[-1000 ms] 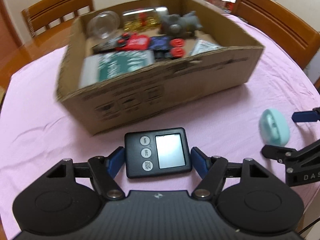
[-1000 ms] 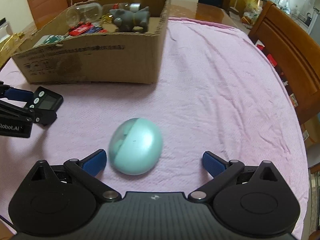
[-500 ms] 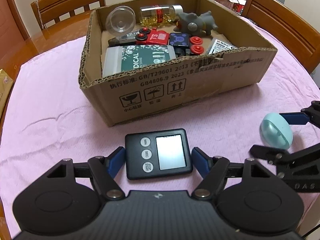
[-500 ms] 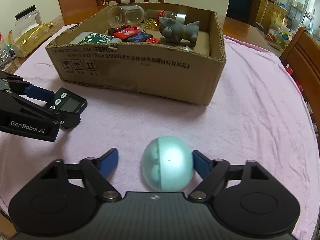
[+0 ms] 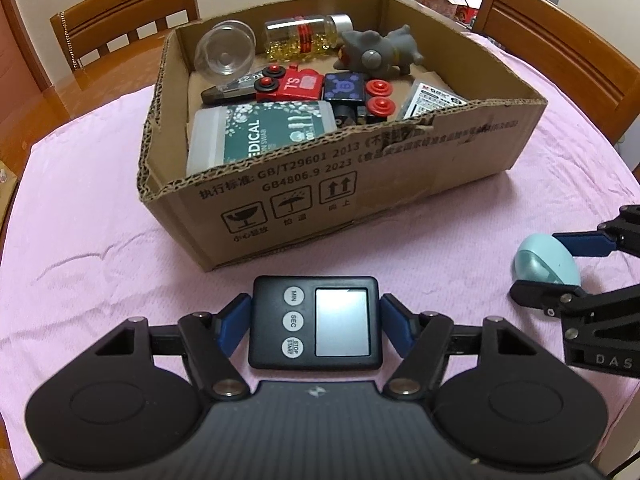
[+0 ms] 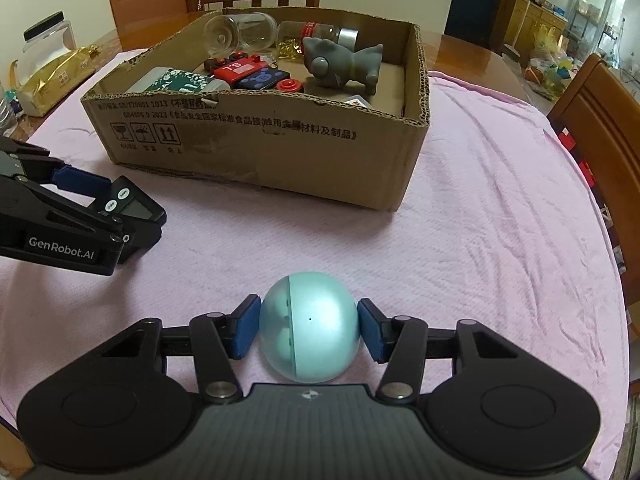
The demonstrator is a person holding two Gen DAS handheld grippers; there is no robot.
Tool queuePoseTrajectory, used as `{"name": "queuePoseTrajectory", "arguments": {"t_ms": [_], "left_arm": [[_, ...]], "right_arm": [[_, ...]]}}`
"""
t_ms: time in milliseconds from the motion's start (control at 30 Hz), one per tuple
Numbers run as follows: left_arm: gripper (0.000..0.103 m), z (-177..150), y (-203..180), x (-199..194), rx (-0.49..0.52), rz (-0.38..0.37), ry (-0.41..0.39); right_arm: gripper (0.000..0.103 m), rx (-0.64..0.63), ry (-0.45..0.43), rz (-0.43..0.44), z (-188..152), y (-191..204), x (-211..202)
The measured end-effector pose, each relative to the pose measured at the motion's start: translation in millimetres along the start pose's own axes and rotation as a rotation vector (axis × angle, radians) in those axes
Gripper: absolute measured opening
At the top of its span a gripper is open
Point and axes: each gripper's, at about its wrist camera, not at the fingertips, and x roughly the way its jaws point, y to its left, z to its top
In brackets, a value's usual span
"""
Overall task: Organize rigid objects
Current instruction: 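Carry the timer and mint-green case over the box and open both grippers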
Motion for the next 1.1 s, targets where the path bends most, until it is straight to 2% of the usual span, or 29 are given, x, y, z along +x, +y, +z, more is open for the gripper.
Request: {"name": "queuePoseTrajectory", "arguments": {"t_ms": [300, 633, 833, 1100], "left_arm": [[0.069, 1.5, -2.4, -7.4, 0.048, -0.025, 0.013], [0.069, 12.8, -2.1, -50.5, 0.149, -0.083, -0.003], [0.069, 32.4, 0.3, -79.3, 0.187, -0.102, -0.044], [0.069, 73.7, 4.7, -98.5, 0.175, -0.093, -0.158]], "right_arm": [[0.058, -0.022, 0.021, 0.012, -1.8, -0.3, -3.3], [0.058, -0.081, 0.026, 0.073, 11.2, -11.6, -30.4], [0.058, -0.144, -0.029, 0.092, 38.1, -18.8, -61.2], [0.058, -0.180, -0.140, 0.103, 93.0, -22.5, -75.3]]}}
